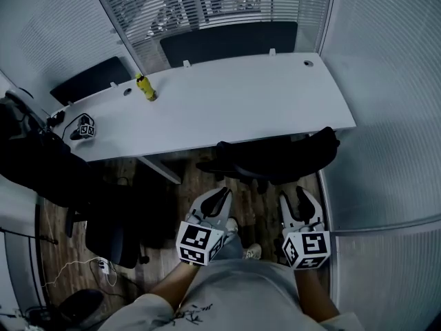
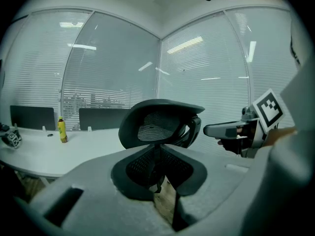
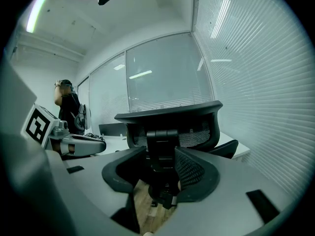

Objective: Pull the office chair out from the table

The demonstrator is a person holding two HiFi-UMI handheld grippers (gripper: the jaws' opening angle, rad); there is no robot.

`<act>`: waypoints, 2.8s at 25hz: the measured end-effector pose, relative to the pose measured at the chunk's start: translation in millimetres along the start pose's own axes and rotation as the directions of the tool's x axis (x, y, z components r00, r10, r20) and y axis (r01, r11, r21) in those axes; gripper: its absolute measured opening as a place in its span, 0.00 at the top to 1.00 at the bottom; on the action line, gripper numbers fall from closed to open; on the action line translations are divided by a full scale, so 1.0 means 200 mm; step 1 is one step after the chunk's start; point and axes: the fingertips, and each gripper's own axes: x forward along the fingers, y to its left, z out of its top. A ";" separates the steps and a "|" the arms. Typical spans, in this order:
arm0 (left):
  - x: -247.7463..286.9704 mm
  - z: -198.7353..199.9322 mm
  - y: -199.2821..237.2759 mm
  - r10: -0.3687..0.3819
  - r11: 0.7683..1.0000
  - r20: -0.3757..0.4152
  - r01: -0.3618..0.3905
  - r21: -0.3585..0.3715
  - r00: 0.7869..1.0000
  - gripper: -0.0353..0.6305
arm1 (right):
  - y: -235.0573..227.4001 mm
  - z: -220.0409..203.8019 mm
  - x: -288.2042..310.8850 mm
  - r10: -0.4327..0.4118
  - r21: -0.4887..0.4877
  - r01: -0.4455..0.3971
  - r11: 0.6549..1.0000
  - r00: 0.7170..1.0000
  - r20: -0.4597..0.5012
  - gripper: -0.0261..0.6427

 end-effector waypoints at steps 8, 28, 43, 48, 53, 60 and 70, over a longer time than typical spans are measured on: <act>0.09 0.04 0.12 -0.017 1.000 -0.003 0.017 -0.003 1.000 0.81 | -0.04 0.00 0.08 -0.032 0.004 0.032 0.999 0.999 0.002 0.60; 0.34 0.14 0.35 -0.097 0.990 -0.037 0.100 0.098 0.995 0.59 | -0.05 -0.02 0.24 -0.126 -0.044 0.126 0.991 0.992 -0.006 0.57; 0.48 0.16 0.34 -0.244 0.956 -0.059 0.250 0.151 0.968 0.57 | -0.06 -0.02 0.29 -0.172 -0.041 0.171 0.984 0.985 -0.006 0.57; 0.48 0.17 0.32 -0.245 0.957 -0.069 0.252 0.143 0.967 0.57 | -0.08 -0.01 0.28 -0.171 -0.047 0.170 0.984 0.985 -0.021 0.57; 0.47 0.17 0.31 -0.241 0.959 -0.070 0.249 0.135 0.968 0.57 | -0.08 -0.01 0.27 -0.174 -0.045 0.173 0.984 0.984 -0.025 0.56; 0.45 0.16 0.29 -0.222 0.963 -0.069 0.230 0.138 0.973 0.57 | -0.08 -0.04 0.25 -0.170 -0.050 0.168 0.985 0.985 -0.036 0.56; 0.41 0.14 0.25 -0.215 0.967 -0.073 0.223 0.121 0.974 0.57 | -0.07 -0.05 0.20 -0.168 -0.053 0.166 0.985 0.985 -0.034 0.56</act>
